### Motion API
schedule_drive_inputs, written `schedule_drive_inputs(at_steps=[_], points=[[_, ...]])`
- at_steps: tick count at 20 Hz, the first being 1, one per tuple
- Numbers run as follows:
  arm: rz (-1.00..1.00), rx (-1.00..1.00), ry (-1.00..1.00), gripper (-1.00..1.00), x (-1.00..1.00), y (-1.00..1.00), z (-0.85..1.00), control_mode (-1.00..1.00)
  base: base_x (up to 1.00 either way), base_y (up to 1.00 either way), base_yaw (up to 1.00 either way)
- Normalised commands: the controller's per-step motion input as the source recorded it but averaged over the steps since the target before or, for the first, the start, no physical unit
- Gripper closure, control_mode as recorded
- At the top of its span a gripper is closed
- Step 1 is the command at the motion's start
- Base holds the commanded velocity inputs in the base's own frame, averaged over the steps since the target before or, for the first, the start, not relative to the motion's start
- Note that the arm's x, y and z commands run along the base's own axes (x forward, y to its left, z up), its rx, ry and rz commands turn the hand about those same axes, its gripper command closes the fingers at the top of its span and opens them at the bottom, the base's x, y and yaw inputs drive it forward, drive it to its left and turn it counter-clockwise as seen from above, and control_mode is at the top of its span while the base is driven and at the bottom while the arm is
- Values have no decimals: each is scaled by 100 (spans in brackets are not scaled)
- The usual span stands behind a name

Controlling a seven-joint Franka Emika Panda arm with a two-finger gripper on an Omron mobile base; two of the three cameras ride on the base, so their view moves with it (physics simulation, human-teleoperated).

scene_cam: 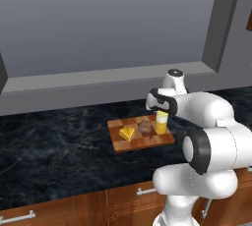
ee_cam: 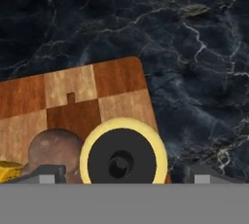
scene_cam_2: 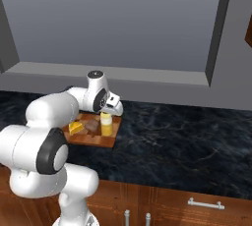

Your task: Retrieve the reheated potato from the microwave, then place the potato, cheese, and condiment on the cutting board.

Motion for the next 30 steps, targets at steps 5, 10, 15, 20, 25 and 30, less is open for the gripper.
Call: schedule_drive_inputs(at_steps=[5, 10, 15, 20, 25, 30], points=[[0, 0, 0, -100, -56, -5, 34, -100, 0, 0, 0], [0, 0, 0, -100, -82, -1, 50, -100, 0, 0, 0], [-2, 0, 0, -100, -97, -40, 33, -100, 0, 0, 0], [-10, 0, 6, -100, -61, -67, 4, -100, 0, 0, 0], [-12, 0, 7, -100, -45, -63, 0, -100, 0, 0, 0], [-10, 0, 9, -100, -30, -56, 0, -100, 0, 0, 0]])
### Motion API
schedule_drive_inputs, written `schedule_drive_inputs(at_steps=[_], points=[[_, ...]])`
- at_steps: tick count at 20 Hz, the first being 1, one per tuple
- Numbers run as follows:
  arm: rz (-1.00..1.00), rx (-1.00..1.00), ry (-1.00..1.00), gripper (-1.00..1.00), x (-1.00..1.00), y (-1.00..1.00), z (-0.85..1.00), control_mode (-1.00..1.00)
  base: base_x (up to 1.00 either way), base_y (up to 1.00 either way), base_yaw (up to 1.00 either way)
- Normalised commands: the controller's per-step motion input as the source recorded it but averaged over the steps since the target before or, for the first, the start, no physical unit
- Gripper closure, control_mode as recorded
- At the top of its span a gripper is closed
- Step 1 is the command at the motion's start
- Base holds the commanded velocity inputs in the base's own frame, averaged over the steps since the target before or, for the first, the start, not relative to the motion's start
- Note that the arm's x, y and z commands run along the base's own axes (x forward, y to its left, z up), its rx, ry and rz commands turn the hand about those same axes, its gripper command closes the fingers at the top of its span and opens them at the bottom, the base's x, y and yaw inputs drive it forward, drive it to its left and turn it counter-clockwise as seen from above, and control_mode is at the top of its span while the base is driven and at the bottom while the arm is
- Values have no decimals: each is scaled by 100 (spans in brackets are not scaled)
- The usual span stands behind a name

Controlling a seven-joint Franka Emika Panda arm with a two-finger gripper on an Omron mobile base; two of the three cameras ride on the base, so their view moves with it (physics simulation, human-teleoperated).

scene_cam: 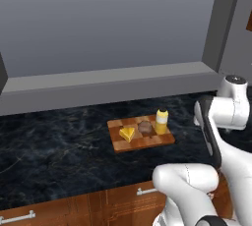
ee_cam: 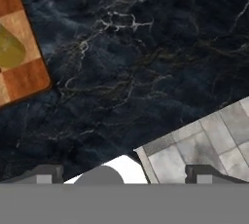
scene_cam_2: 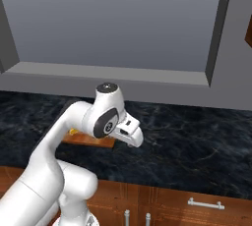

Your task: Retrieve the reheated potato from the microwave, then place the potato, cheese, and condiment on the cutting board.

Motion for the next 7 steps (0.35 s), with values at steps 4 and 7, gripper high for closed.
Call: schedule_drive_inputs(at_steps=[4, 7], points=[[-9, 0, 10, -100, -23, -53, 0, -100, 0, 0, 0], [-8, 1, 9, -100, -40, -49, -1, -100, 0, 0, 0]])
